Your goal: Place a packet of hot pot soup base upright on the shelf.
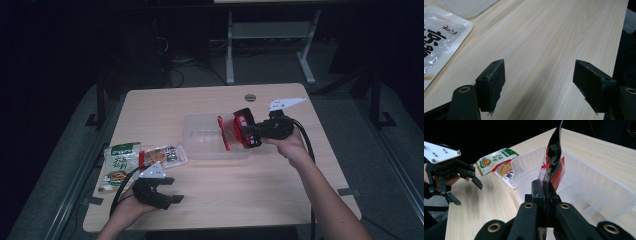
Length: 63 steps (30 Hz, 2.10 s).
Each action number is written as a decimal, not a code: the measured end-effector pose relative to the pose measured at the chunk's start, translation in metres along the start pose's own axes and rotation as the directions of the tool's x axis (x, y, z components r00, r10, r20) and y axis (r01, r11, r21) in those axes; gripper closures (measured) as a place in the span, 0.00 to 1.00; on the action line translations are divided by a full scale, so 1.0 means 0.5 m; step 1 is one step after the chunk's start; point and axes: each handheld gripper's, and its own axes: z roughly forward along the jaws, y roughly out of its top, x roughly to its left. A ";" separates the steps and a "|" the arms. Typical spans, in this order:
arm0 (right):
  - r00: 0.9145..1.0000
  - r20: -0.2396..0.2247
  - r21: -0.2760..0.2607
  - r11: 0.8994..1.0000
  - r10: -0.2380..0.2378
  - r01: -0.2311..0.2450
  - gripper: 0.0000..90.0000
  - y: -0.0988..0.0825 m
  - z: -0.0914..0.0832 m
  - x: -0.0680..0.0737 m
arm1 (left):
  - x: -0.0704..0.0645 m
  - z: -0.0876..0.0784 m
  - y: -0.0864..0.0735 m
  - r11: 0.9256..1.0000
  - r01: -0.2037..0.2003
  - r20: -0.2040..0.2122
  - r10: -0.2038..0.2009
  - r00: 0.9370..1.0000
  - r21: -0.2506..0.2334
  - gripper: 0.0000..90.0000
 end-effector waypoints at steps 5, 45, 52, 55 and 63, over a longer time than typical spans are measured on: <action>1.000 0.010 0.005 1.000 0.006 -0.006 1.00 -0.001 0.005 0.003 | -0.001 0.000 0.002 1.000 -0.001 -0.002 0.001 1.000 -0.002 0.28; 0.996 0.092 0.078 0.997 0.018 -0.025 0.98 -0.015 0.079 -0.014 | -0.006 0.013 0.003 0.999 -0.025 0.017 0.024 1.000 0.027 0.28; 0.995 0.097 0.070 0.997 0.012 -0.019 0.85 -0.015 0.082 -0.013 | -0.007 0.015 0.003 0.999 -0.027 0.021 0.026 0.999 0.036 0.28; 0.995 0.095 0.067 0.998 0.011 -0.017 0.80 -0.013 0.077 -0.012 | -0.008 0.016 0.003 0.999 -0.032 0.022 0.031 0.999 0.036 0.28; 0.993 0.118 0.044 0.999 0.002 -0.007 0.52 -0.003 0.046 0.001 | -0.008 0.016 0.003 0.999 -0.028 0.024 0.028 0.999 0.034 0.28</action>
